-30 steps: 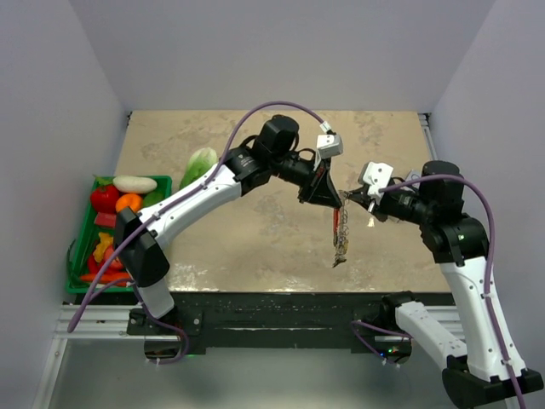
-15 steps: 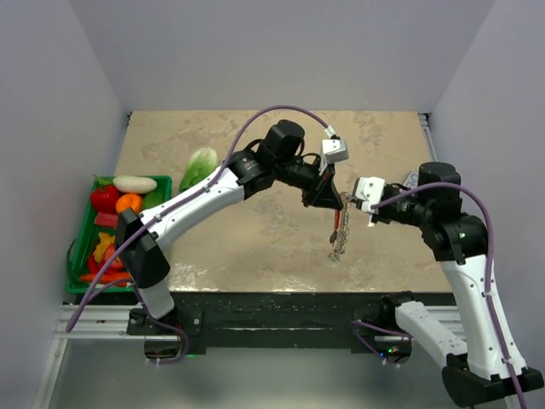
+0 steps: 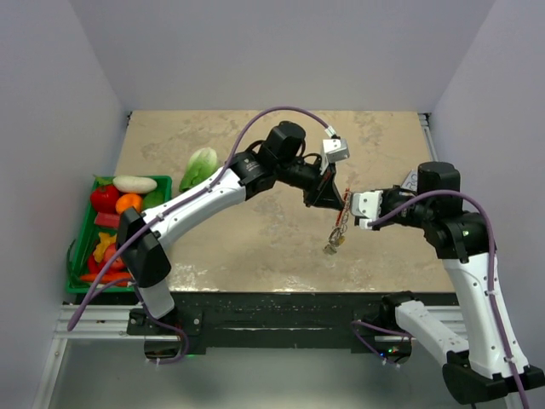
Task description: Remove the keys from the keyring
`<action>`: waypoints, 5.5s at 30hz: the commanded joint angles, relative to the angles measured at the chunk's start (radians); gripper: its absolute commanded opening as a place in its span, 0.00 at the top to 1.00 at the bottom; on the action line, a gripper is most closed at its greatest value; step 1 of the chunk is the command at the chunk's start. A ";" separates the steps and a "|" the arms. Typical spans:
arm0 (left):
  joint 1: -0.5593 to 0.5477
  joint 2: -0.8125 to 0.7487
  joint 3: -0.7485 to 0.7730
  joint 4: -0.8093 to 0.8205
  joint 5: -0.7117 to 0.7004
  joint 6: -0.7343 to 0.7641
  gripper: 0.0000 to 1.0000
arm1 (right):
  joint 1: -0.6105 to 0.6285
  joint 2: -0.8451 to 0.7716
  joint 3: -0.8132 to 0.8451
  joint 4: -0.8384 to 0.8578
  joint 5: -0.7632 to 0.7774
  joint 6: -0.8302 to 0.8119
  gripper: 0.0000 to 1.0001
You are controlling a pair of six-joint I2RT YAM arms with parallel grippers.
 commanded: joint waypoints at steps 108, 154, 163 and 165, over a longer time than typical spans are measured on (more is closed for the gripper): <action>0.063 -0.143 0.000 0.005 -0.017 0.100 1.00 | 0.055 -0.010 -0.037 0.341 -0.081 0.553 0.71; 0.089 -0.196 0.110 -0.168 -0.055 0.320 0.55 | -0.046 0.019 -0.120 0.407 -0.302 0.608 1.00; 0.088 -0.126 0.128 -0.176 -0.006 0.374 0.49 | -0.046 0.021 -0.097 0.349 -0.367 0.576 1.00; 0.083 -0.101 0.136 -0.182 0.014 0.377 0.49 | -0.046 0.021 -0.095 0.343 -0.359 0.574 1.00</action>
